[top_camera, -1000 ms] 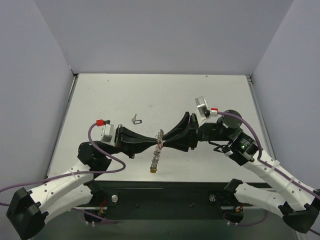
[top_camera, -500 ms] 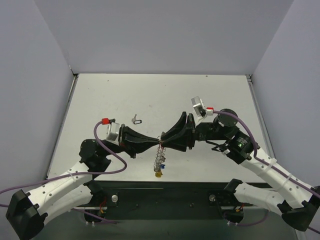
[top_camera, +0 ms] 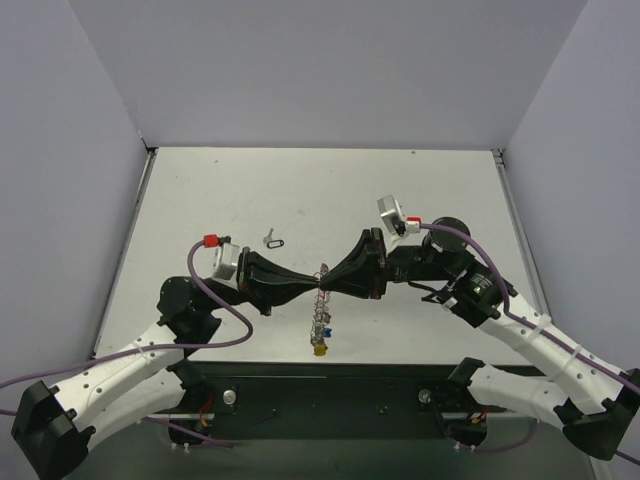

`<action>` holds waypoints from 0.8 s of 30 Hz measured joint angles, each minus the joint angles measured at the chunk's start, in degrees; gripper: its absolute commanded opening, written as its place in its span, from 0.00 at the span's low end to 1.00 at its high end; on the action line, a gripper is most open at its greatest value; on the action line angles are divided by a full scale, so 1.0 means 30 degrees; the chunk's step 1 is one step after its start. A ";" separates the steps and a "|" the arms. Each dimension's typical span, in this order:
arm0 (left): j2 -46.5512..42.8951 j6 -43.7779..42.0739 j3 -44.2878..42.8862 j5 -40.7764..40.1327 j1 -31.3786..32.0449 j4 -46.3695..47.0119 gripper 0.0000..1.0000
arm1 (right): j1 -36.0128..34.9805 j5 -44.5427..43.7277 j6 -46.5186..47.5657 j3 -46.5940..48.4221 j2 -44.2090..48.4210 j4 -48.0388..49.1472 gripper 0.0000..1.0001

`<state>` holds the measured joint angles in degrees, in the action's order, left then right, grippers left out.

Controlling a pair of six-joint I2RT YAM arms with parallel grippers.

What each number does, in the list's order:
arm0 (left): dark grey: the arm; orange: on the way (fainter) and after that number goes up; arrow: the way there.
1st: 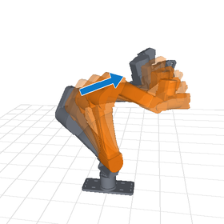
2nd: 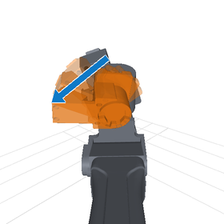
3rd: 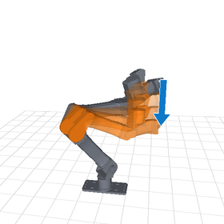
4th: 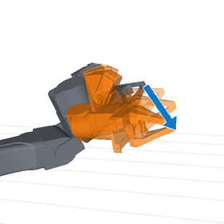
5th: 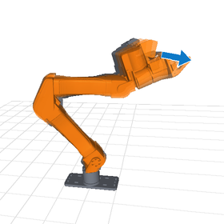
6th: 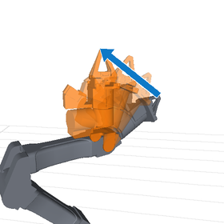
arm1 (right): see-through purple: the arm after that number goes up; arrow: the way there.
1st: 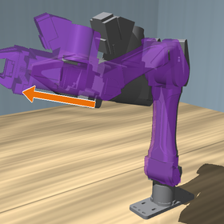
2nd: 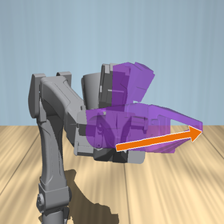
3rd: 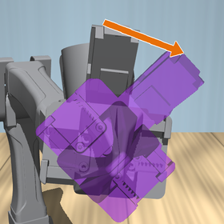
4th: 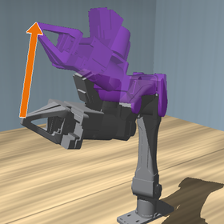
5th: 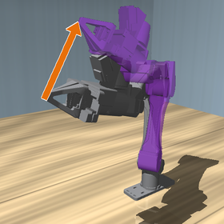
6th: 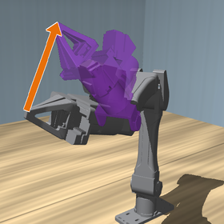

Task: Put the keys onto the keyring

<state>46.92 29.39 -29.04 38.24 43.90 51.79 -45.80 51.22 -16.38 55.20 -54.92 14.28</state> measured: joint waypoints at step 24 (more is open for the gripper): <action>-0.0954 -0.1960 -0.2841 0.0321 0.0015 -0.5916 0.62 | -0.0138 -0.0648 0.1071 -0.1960 0.0765 0.1056 0.00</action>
<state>44.05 23.51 -37.56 39.20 43.94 34.04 -46.22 49.28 -13.17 49.32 -52.62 17.45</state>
